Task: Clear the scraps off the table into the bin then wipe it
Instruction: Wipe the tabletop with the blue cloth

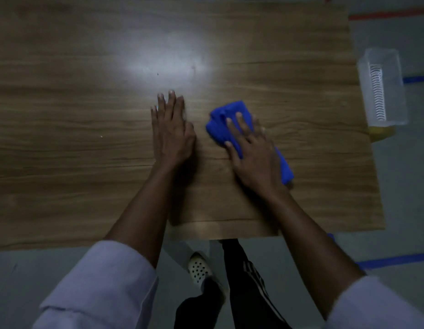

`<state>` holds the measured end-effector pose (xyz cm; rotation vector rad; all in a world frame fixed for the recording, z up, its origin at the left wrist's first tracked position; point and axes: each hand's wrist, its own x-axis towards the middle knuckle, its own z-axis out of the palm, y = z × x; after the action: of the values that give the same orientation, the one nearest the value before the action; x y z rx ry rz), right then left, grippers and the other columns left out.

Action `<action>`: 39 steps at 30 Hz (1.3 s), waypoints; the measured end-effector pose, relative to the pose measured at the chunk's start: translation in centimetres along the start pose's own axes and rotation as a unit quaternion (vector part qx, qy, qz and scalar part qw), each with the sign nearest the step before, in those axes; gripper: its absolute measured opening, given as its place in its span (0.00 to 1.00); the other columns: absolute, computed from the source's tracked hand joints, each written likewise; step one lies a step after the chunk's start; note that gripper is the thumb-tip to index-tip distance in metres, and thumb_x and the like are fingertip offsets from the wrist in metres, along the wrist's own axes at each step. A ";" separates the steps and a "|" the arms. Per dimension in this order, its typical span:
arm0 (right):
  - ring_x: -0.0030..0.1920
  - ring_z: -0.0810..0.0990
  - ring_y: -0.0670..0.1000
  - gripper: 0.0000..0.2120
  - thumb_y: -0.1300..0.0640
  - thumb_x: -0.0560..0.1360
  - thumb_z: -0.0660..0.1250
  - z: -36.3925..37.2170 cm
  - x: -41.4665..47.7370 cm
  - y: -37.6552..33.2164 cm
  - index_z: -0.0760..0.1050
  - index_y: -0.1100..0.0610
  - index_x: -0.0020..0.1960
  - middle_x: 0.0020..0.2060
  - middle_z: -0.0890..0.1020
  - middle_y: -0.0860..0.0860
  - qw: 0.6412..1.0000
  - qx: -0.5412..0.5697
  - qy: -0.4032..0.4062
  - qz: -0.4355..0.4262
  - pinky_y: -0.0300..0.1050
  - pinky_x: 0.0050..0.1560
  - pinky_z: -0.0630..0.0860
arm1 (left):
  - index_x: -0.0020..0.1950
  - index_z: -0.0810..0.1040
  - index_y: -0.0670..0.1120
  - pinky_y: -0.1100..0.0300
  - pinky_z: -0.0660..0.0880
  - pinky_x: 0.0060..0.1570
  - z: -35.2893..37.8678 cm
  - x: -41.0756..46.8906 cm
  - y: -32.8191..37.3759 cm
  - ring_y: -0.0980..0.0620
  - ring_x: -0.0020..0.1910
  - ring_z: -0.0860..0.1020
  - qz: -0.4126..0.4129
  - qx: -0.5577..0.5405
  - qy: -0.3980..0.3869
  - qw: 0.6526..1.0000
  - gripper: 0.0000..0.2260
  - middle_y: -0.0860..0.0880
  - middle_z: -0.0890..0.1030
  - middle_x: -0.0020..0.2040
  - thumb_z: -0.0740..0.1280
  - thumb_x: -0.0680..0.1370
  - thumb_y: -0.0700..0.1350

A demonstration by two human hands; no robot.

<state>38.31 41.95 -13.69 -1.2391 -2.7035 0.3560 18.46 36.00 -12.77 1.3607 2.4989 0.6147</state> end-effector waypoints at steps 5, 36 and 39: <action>0.80 0.57 0.61 0.27 0.44 0.83 0.52 -0.6 5.6 3.7 0.61 0.50 0.80 0.80 0.62 0.50 0.993 -0.016 0.020 0.119 0.57 0.76 0.60 | 0.80 0.63 0.42 0.49 0.42 0.80 -1.3 4.6 -1.2 0.43 0.83 0.49 0.015 -0.039 -0.001 0.999 0.32 0.43 0.56 0.83 0.57 0.74 0.43; 0.80 0.58 0.59 0.26 0.50 0.83 0.58 -0.2 11.7 3.2 0.64 0.54 0.79 0.79 0.63 0.51 0.996 0.023 0.056 0.060 0.57 0.76 0.61 | 0.78 0.67 0.42 0.53 0.50 0.80 2.0 9.3 -0.4 0.45 0.80 0.61 0.044 0.019 0.125 0.991 0.23 0.44 0.66 0.79 0.59 0.82 0.43; 0.80 0.56 0.60 0.27 0.48 0.83 0.55 0.0 15.1 1.8 0.61 0.54 0.80 0.80 0.61 0.49 0.982 0.017 0.072 0.172 0.55 0.77 0.58 | 0.78 0.68 0.42 0.51 0.52 0.80 2.2 9.4 -0.3 0.44 0.79 0.62 0.039 0.019 0.132 0.990 0.24 0.44 0.67 0.79 0.60 0.81 0.42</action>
<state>29.79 54.60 -13.63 -1.6546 -2.3517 0.3334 13.97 44.25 -14.84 1.4830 2.6833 0.8177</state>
